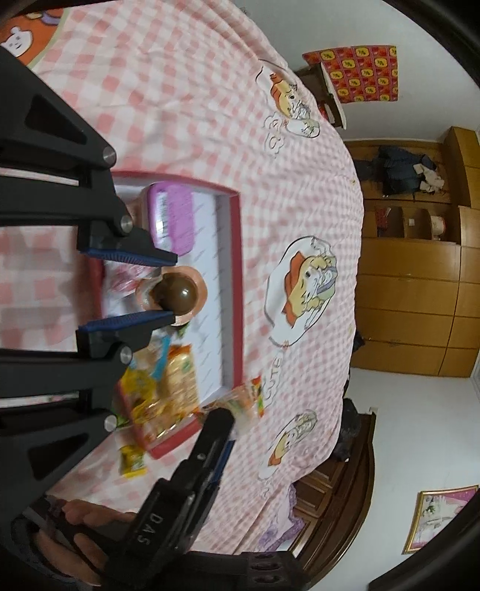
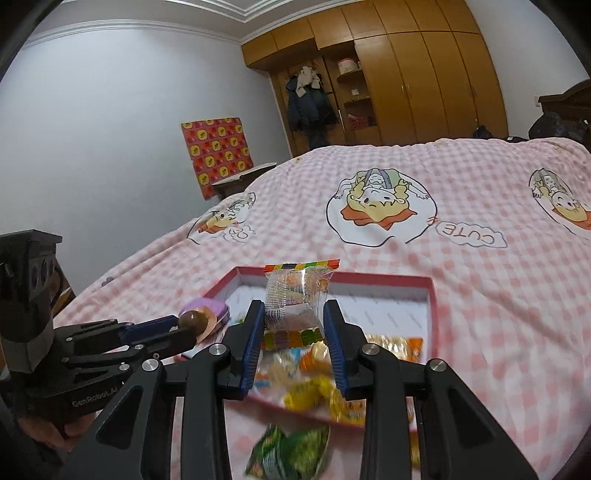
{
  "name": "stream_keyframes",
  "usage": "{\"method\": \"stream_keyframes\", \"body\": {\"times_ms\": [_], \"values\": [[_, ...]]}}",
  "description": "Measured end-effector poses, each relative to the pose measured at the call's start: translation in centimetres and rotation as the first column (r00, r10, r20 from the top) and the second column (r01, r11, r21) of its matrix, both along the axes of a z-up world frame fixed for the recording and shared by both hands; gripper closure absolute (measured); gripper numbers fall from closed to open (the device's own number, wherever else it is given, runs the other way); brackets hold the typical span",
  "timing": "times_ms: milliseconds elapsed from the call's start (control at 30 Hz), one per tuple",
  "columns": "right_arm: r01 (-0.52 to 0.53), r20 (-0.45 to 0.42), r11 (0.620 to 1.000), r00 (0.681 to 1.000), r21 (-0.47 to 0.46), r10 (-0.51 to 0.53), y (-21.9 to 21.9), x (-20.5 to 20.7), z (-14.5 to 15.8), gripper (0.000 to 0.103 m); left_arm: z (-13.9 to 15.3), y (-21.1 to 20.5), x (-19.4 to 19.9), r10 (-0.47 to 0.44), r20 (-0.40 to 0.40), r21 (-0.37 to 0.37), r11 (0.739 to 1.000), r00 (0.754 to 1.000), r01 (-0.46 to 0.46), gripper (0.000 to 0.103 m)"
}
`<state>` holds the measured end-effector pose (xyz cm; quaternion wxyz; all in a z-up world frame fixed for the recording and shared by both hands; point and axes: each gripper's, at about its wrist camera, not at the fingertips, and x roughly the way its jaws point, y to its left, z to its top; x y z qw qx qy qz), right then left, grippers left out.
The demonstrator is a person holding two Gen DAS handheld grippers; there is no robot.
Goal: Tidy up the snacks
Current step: 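Carry both snacks into the red box and open both tools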
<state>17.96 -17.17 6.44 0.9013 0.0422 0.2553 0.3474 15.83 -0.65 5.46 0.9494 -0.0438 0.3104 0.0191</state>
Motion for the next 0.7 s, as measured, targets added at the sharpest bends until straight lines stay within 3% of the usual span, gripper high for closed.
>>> {"method": "stream_keyframes", "body": {"times_ms": [367, 467, 600, 700], "values": [[0.053, -0.051, 0.998, 0.997, -0.015, -0.054, -0.3, 6.1, -0.2, 0.070, -0.4, 1.7, 5.3, 0.088, 0.010, 0.029, 0.996, 0.996, -0.088, 0.078], [0.064, -0.068, 0.998, 0.996, -0.024, -0.065, -0.8, 6.7, -1.1, 0.070, -1.1, 1.8, 6.0, 0.098, 0.010, 0.040, 0.994, 0.995, -0.099, 0.078], [0.065, -0.036, 0.992, 0.997, -0.107, -0.069, -0.4, 6.0, -3.1, 0.069, -2.4, 1.4, 6.3, 0.098, 0.001, 0.065, 0.993, 0.995, -0.098, 0.077], [0.054, -0.057, 0.993, 0.997, -0.104, -0.060, -0.7, 6.3, -4.4, 0.069, -2.8, 0.9, 6.5, 0.099, 0.006, 0.098, 0.990, 0.995, -0.099, 0.077]]}}
